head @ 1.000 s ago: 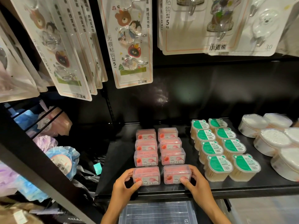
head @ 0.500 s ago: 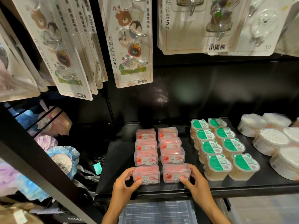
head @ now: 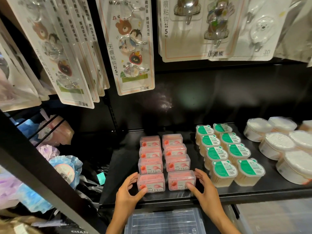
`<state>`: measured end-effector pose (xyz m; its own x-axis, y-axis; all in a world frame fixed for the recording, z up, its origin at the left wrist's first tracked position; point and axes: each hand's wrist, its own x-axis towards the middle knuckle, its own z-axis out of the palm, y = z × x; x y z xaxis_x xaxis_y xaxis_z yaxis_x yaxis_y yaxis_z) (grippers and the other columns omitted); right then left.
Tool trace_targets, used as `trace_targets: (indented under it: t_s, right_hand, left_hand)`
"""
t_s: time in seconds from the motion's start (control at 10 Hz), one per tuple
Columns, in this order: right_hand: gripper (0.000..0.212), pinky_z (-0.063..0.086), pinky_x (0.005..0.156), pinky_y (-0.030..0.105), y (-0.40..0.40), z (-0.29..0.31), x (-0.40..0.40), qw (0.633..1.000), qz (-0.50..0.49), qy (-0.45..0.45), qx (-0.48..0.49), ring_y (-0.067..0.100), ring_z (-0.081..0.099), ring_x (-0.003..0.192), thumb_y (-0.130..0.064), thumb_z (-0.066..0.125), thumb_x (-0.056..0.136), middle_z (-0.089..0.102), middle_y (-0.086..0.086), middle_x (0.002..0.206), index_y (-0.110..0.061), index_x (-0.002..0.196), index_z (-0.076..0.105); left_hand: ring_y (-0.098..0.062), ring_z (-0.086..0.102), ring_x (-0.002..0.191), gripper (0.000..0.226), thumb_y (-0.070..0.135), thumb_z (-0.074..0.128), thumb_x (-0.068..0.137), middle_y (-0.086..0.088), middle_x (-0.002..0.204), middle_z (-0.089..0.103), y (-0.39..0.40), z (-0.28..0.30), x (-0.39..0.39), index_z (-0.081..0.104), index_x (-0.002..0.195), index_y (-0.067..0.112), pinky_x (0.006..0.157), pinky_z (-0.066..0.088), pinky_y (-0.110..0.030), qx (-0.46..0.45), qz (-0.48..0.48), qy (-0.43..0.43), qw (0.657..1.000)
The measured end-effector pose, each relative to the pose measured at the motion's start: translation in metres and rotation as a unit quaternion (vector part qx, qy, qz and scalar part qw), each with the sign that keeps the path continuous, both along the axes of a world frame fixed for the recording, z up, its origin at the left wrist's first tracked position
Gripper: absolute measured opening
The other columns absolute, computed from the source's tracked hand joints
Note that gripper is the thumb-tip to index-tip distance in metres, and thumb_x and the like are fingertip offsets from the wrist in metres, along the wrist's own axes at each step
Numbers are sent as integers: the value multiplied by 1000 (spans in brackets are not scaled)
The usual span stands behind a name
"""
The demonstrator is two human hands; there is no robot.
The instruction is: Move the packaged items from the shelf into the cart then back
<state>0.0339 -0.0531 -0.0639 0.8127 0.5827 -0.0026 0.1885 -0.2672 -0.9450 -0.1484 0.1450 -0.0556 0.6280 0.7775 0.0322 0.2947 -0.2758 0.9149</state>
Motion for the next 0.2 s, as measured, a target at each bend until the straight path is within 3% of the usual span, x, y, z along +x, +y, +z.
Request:
trace_targets:
  t_s: [0.2]
  right_hand:
    - [60, 28, 107, 20, -17, 34, -2, 991, 23, -129, 1, 2, 35, 131, -31, 64, 88, 39, -14, 141, -26, 141, 37]
  left_hand:
    - [-9, 41, 128, 57, 29, 70, 84, 7, 136, 48, -35, 39, 20, 47, 136, 22, 108, 37, -33, 182, -4, -12, 983]
